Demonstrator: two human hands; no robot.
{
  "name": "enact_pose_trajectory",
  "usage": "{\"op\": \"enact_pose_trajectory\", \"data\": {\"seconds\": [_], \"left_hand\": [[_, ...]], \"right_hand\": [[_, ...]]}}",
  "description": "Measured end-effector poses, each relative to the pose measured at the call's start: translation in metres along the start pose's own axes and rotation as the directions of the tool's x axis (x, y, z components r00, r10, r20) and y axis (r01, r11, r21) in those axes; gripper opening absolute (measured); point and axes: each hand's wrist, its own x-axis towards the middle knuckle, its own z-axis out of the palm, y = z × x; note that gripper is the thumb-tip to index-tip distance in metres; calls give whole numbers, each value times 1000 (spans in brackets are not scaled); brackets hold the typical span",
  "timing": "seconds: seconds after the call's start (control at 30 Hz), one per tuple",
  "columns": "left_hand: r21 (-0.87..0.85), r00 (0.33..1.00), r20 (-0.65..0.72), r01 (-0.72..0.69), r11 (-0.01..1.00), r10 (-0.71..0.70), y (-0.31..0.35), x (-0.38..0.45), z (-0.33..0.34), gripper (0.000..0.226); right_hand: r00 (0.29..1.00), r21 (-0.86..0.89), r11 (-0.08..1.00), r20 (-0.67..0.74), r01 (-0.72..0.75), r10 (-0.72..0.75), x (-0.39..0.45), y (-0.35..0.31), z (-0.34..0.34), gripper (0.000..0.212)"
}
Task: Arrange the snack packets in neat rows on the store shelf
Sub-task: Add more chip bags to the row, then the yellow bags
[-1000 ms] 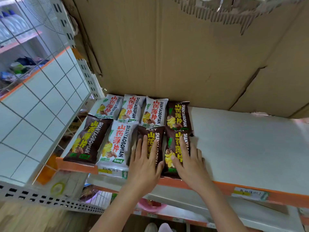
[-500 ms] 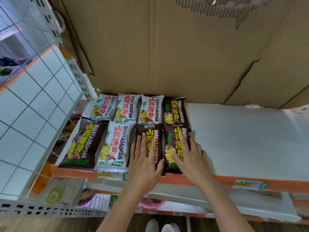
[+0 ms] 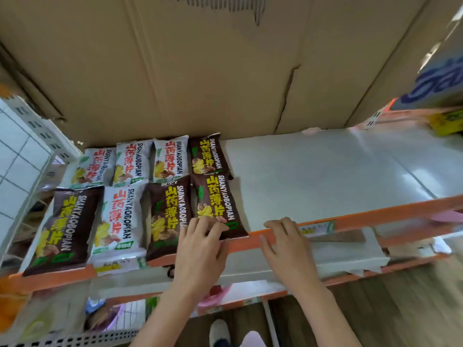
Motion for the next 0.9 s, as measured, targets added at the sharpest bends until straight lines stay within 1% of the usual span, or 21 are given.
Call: {"op": "enact_pose_trajectory", "data": {"seconds": [0.1,0.2,0.27,0.37,0.43,0.5,0.6,0.73,0.9], "left_hand": [[-95,997,7,-74,993,75,34,8,14,15],[-141,989,78,-113,984,125,79,13,29,21],[-159,979,140,-123,980,146,116,14,38,17],[-154,941,227,-219,963,250,178,13,56,13],[-192,911,262,-273,943,317,217,10,72,16],[-223,889,272,-315,923,369,252,6,87,15],[-273,866,283,-338,901,411,299,0,102,18],[-344,834,247,-401,849,494,338,6,118,20],[-376,772,259,-472,797,580,388,40,142,13]], "right_hand": [[997,-2,997,-12,-77,77,-22,38,-21,27],[986,27,991,-101,-133,135,-52,82,-48,21],[969,30,979,-138,-204,206,-75,109,-69,20],[934,38,951,-183,-306,308,-112,152,-98,21],[907,27,936,-236,-352,348,-135,181,-112,18],[881,22,920,-278,-392,382,-154,208,-125,15],[852,7,902,-324,-432,410,-172,244,-141,11],[805,58,879,-379,-472,457,-184,279,-157,11],[720,105,798,-373,-594,585,-184,326,-176,17]]}}
